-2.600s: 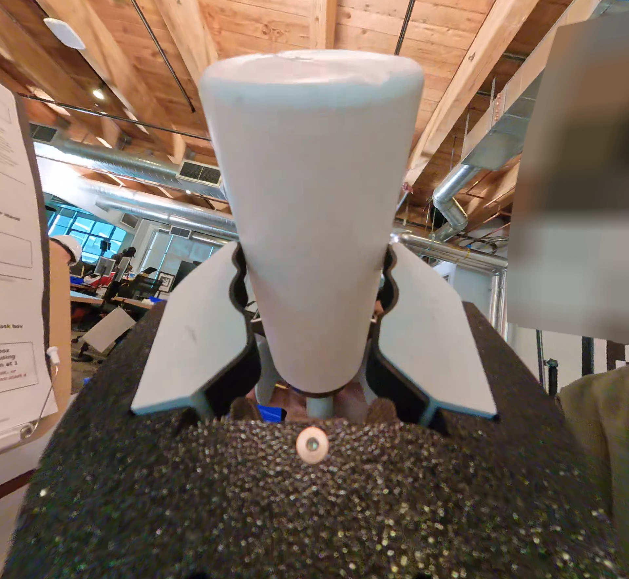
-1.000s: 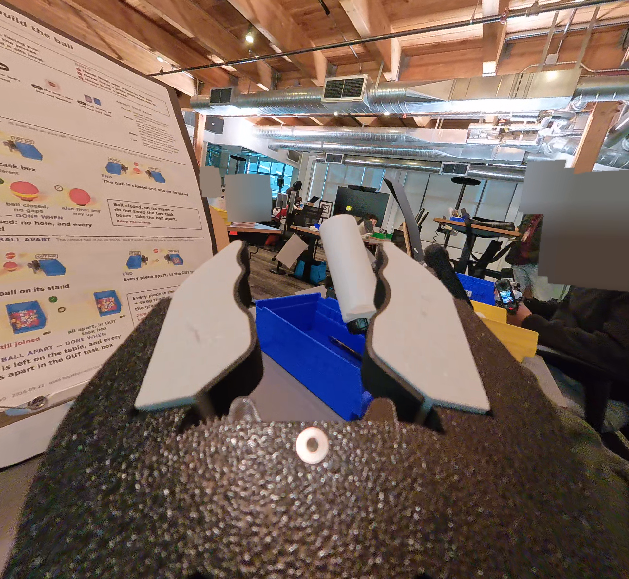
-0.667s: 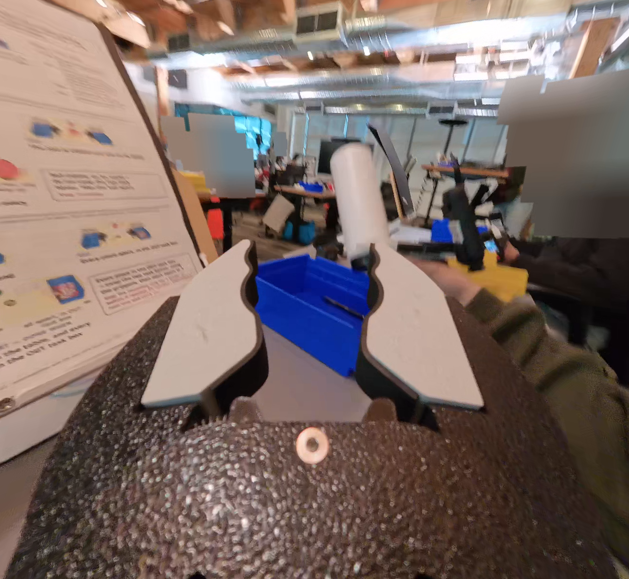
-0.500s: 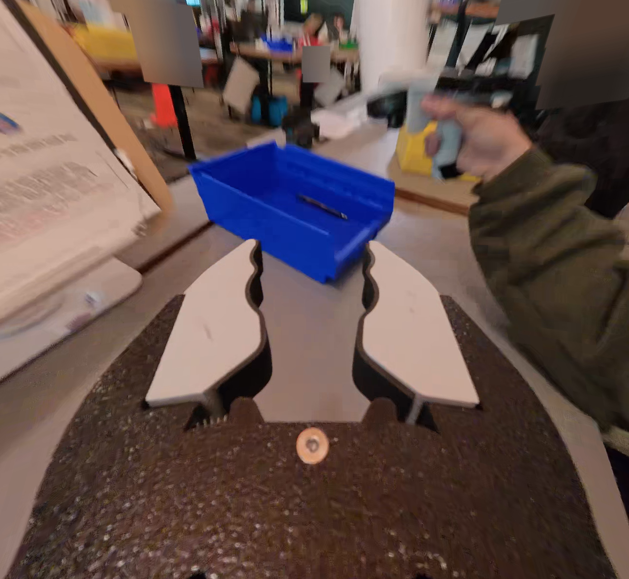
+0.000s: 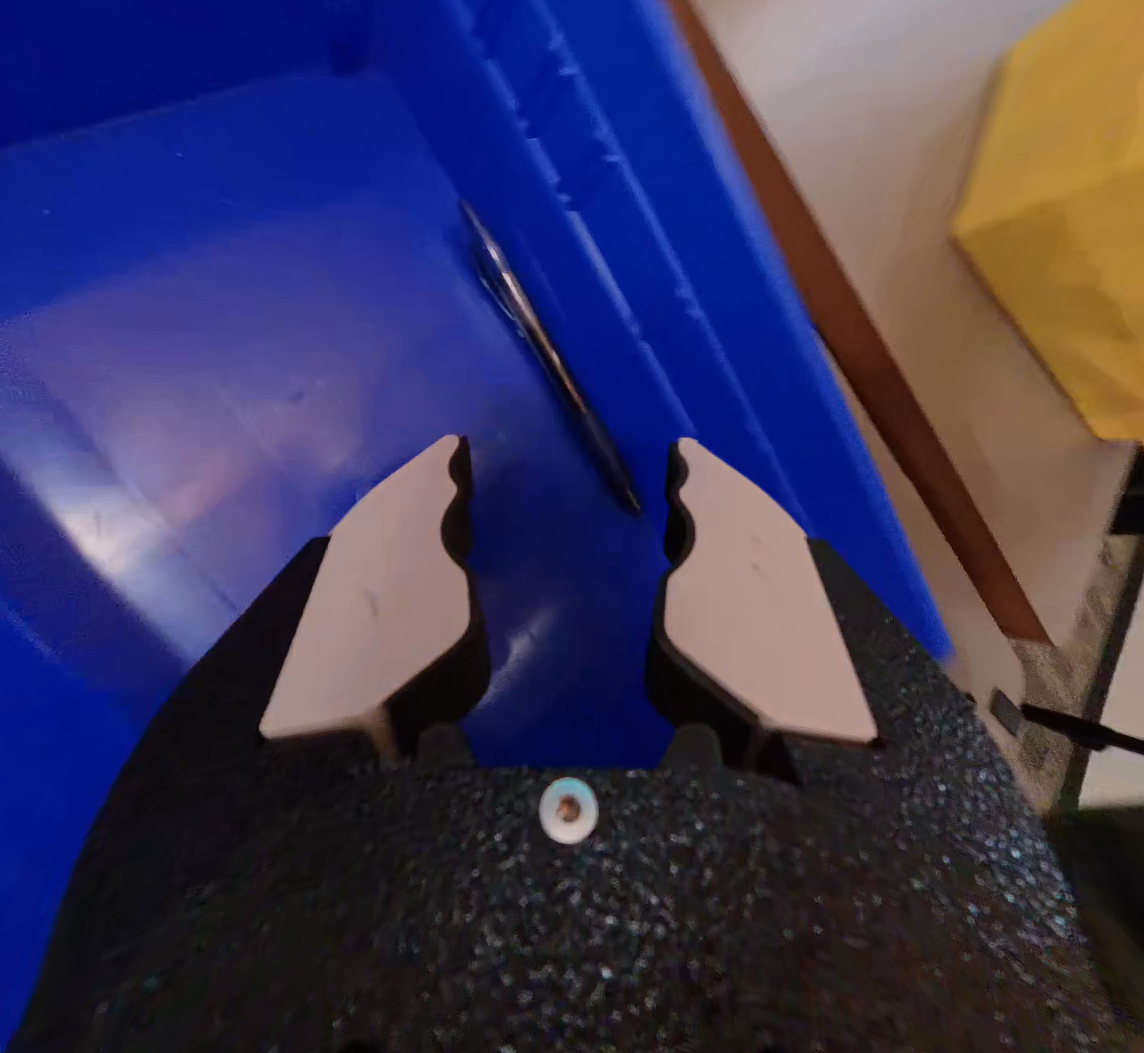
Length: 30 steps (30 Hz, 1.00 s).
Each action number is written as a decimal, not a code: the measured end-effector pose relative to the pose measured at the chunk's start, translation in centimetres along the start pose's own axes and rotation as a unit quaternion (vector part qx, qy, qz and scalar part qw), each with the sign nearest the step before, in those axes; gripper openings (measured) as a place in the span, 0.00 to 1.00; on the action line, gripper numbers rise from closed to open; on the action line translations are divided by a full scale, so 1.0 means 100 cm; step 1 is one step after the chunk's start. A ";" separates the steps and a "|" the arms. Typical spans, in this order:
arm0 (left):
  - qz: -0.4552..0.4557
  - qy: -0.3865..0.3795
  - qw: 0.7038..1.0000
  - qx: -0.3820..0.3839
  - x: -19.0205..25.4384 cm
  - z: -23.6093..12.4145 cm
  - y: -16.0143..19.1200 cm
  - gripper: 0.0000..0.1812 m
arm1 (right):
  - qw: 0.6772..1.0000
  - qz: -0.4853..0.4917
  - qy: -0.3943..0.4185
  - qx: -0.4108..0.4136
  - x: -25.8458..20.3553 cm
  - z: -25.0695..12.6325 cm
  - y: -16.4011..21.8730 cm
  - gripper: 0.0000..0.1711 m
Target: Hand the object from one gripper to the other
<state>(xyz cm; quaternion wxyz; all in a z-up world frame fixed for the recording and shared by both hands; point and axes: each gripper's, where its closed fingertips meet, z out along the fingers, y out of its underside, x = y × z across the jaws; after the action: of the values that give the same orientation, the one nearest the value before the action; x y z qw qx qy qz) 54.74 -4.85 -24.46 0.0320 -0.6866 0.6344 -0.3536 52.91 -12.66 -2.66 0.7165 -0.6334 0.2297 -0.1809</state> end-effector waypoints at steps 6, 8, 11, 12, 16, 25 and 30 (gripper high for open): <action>0.042 -0.106 0.992 -0.063 -0.025 0.050 -0.008 0.27 | 0.999 0.045 -0.023 0.009 0.014 -0.005 0.007 0.55; 0.067 -0.110 0.990 -0.061 -0.022 0.053 -0.012 0.24 | 0.998 0.054 -0.028 0.011 0.016 -0.006 0.009 0.55; 0.080 -0.098 0.991 -0.040 -0.015 0.060 -0.017 0.20 | 0.997 0.062 -0.034 0.010 0.018 -0.008 0.011 0.55; 0.085 -0.094 0.991 -0.032 -0.013 0.062 -0.018 0.18 | 0.997 0.062 -0.033 0.010 0.019 -0.009 0.012 0.55; 0.085 -0.078 0.991 -0.067 -0.013 0.059 -0.009 0.18 | 0.998 0.062 -0.031 0.005 0.022 -0.012 0.014 0.55; 0.047 -0.094 0.988 -0.112 -0.020 0.036 0.003 0.32 | 0.998 0.049 -0.039 0.008 0.015 -0.015 0.009 0.55; 0.081 -0.149 0.979 -0.113 -0.027 0.051 -0.001 0.26 | 0.999 0.029 -0.040 -0.006 0.005 -0.010 0.013 0.55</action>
<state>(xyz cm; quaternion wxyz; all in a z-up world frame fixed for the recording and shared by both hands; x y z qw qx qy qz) 57.66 -4.51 -29.41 0.0769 -0.6770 0.7120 -0.1699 52.71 -13.64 -4.12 0.7260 -0.6375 0.2208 -0.1332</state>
